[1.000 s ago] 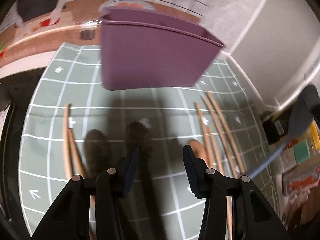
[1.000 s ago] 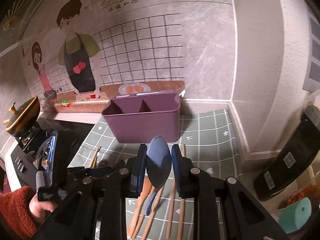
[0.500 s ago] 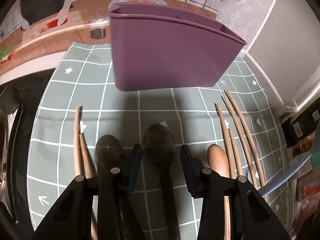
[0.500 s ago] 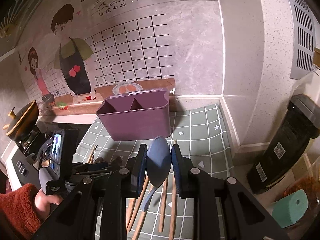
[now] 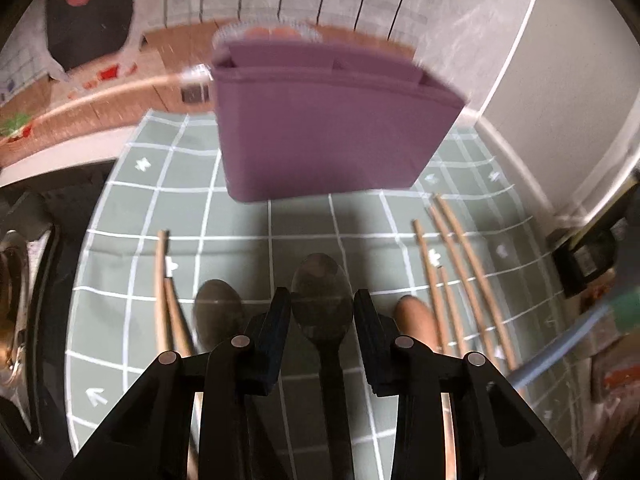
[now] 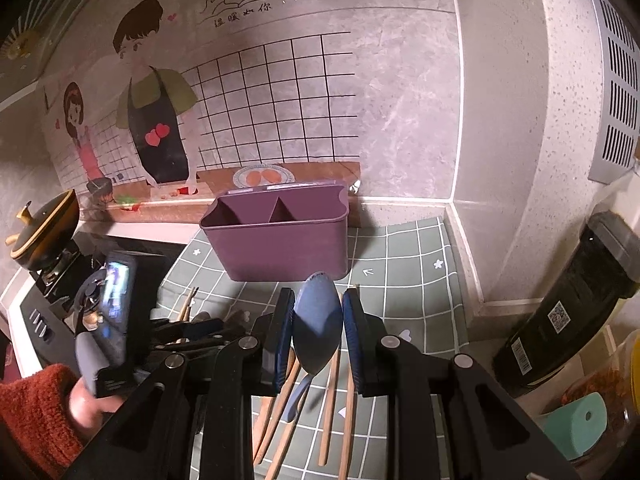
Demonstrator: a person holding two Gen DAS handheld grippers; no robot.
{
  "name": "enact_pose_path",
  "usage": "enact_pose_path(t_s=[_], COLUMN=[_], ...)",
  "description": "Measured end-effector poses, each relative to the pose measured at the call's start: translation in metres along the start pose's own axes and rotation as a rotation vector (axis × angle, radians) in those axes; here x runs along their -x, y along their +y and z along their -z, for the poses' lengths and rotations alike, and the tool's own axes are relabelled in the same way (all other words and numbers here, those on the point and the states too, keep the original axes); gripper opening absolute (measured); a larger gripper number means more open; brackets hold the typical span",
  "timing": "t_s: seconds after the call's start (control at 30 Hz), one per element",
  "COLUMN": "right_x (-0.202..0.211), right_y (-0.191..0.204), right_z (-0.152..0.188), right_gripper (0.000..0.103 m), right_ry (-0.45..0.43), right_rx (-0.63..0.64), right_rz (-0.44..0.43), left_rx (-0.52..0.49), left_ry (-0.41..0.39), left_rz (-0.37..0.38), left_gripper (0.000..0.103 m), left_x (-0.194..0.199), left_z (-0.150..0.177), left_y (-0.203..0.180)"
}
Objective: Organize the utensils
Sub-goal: 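Lift the blue spoon with the right gripper and drop it into the purple caddy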
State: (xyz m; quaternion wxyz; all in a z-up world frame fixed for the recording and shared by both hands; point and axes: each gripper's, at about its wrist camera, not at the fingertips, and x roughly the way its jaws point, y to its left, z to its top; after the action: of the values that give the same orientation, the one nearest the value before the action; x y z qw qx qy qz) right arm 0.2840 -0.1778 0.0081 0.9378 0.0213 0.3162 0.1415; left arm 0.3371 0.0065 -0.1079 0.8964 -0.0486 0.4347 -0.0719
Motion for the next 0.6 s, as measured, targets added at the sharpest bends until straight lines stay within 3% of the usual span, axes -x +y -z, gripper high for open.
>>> enact_pose_path(t_s=[0.37, 0.6], right_x=[0.021, 0.052], right_y=[0.011, 0.02], right_z=[-0.023, -0.091], right_gripper=[0.023, 0.023], right_ry=[-0.055, -0.193], right_rx=[0.052, 0.092], right_rz=[0.017, 0.008], left_rx=[-0.045, -0.042], left_ry=[-0.337, -0.504], left_rz=[-0.012, 0.045], left_gripper=[0.033, 0.033], left_x=[0.111, 0.175], left_z=[-0.029, -0.1], left_y=[-0.01, -0.014])
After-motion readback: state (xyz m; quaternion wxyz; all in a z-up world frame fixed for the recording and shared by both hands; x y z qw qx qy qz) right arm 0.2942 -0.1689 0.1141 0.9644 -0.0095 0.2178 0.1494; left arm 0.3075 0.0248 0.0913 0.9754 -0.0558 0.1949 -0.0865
